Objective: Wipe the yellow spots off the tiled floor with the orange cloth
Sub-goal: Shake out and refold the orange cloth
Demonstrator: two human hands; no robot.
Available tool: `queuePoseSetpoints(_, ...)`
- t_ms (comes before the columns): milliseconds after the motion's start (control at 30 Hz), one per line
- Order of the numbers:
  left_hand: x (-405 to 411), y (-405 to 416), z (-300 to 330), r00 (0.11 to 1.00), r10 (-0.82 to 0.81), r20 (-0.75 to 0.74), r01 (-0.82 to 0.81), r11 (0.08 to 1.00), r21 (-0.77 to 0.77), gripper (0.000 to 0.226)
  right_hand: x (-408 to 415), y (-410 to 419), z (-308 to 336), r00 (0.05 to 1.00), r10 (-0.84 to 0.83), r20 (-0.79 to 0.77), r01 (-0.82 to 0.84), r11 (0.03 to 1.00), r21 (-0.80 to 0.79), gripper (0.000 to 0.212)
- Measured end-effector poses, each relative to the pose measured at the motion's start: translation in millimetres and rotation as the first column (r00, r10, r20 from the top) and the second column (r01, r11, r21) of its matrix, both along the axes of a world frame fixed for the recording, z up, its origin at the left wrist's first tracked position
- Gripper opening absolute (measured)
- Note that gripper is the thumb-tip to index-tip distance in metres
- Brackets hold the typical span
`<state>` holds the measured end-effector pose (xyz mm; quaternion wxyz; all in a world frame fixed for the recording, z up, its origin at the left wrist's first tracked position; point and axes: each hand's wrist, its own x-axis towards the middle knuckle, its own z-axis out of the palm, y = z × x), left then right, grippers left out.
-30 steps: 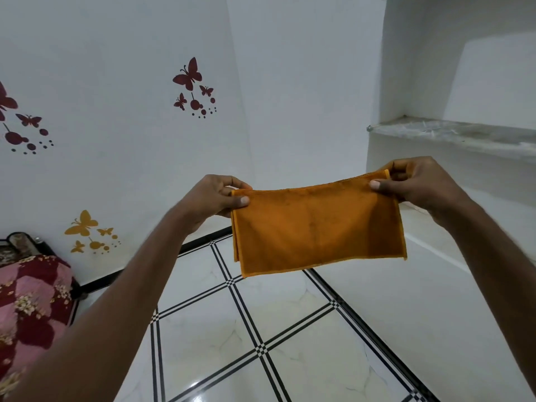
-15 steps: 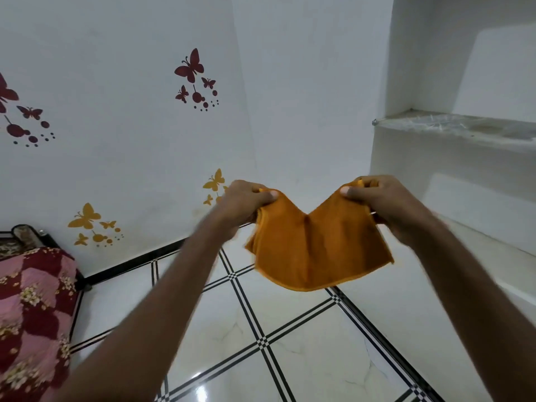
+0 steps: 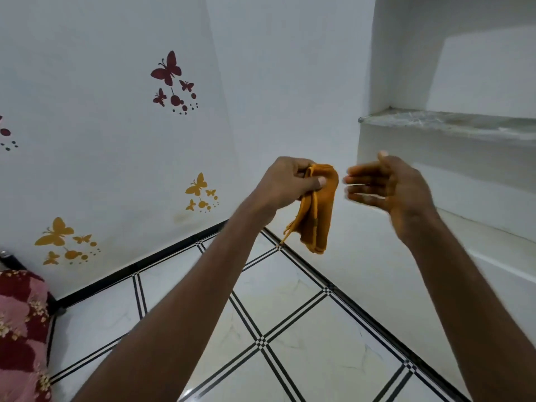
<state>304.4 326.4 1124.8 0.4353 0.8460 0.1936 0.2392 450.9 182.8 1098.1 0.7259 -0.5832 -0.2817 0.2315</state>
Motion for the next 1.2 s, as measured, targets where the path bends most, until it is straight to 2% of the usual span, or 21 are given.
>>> queuePoseSetpoints(67,-13.8,-3.6,18.4,0.995,-0.094,0.025,0.096,0.994,-0.047,0.019,-8.3,-8.8,-17.7,0.985,-0.155,-0.082,0.156,0.988,0.005,0.051)
queuePoseSetpoints(100,-18.1,-5.8,24.9,0.990,-0.132,0.040,0.136,0.986,-0.095,0.022,-15.0,-13.2,-30.5,0.977,-0.120,-0.177,0.117,0.993,-0.029,0.057)
queuePoseSetpoints(167,-24.6,-7.3,28.0,0.984,-0.173,0.050,0.179,0.969,-0.168,0.028,-36.5,-25.2,-55.2,0.894,0.034,-0.447,-0.064,0.997,-0.053,0.075)
queuePoseSetpoints(233,-26.3,-9.5,16.7,0.985,-0.171,-0.027,0.164,0.973,-0.162,0.027,-62.7,-41.8,-70.2,0.803,0.112,-0.586,-0.129,0.992,0.013,0.075)
queuePoseSetpoints(367,-24.6,-25.6,-31.0,0.960,-0.210,-0.188,0.178,0.969,-0.170,0.025,-91.1,-88.0,-80.1,0.795,0.069,-0.602,-0.065,0.997,0.029,0.066)
queuePoseSetpoints(500,-9.6,-67.6,-76.4,0.943,-0.302,-0.142,0.236,0.905,-0.355,0.030,-104.3,-155.9,-80.7,0.833,-0.111,-0.542,0.040,0.989,-0.141,0.040)
queuePoseSetpoints(633,12.5,-142.1,-119.6,0.880,-0.444,-0.167,0.298,0.792,-0.533,0.037,-117.1,-256.7,-92.5,0.793,-0.318,-0.520,0.214,0.944,-0.251,0.045)
queuePoseSetpoints(767,31.2,-274.6,-151.6,0.737,-0.660,-0.147,0.420,0.617,-0.666,0.042,-146.6,-390.5,-110.2,0.700,-0.530,-0.479,0.414,0.847,-0.332,0.048)
queuePoseSetpoints(833,31.9,-347.0,-161.9,0.646,-0.755,-0.109,0.477,0.512,-0.715,0.045,-170.3,-457.3,-115.0,0.640,-0.595,-0.486,0.497,0.803,-0.328,0.039)
queuePoseSetpoints(900,29.1,-437.5,-172.3,0.533,-0.840,-0.097,0.517,0.414,-0.749,0.046,-200.8,-537.0,-124.8,0.545,-0.676,-0.495,0.609,0.726,-0.319,0.031)
queuePoseSetpoints(967,19.4,-531.8,-184.2,0.434,-0.895,-0.099,0.525,0.341,-0.779,0.048,-234.5,-617.0,-136.8,0.444,-0.740,-0.505,0.702,0.638,-0.318,0.038)
queuePoseSetpoints(1100,-7.1,-697.0,-206.8,0.267,-0.957,-0.114,0.503,0.239,-0.830,0.049,-299.7,-753.7,-154.4,0.253,-0.826,-0.503,0.829,0.453,-0.327,0.041)
queuePoseSetpoints(1200,-33.6,-809.0,-219.8,0.134,-0.985,-0.112,0.493,0.164,-0.855,0.053,-355.3,-843.7,-159.1,0.111,-0.853,-0.509,0.894,0.309,-0.323,0.035)
